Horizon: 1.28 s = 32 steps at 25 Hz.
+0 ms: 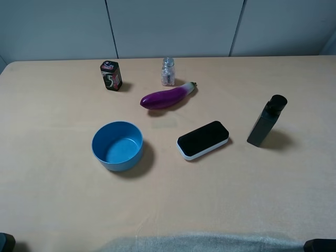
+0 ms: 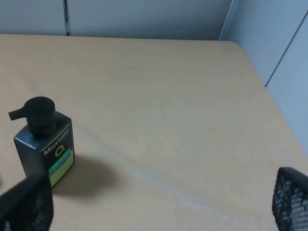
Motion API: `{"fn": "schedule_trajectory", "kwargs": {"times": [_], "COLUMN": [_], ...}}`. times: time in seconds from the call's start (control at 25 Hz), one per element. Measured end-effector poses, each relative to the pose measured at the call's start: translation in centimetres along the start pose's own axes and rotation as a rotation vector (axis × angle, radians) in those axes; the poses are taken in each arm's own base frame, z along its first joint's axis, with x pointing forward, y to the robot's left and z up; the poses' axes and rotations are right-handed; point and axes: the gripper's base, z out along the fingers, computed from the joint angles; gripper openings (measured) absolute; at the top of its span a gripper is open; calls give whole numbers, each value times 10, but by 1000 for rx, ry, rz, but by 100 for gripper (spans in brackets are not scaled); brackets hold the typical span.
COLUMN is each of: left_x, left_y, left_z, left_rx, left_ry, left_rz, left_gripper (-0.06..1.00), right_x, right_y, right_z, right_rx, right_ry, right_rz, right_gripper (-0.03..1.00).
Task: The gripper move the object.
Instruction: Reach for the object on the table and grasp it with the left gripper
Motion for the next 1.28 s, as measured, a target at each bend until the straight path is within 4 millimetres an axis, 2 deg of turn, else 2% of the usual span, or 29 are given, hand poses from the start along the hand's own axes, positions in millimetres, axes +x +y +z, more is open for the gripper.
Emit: {"fn": "schedule_trajectory", "kwargs": {"times": [1.28], "left_x": [0], "left_y": [0], "left_z": [0], "left_rx": [0], "left_ry": [0], "left_rz": [0], "left_gripper": [82], "right_x": [0], "right_y": [0], "right_z": [0], "right_rx": [0], "right_ry": [0], "right_rz": [0], "right_gripper": [69]}}
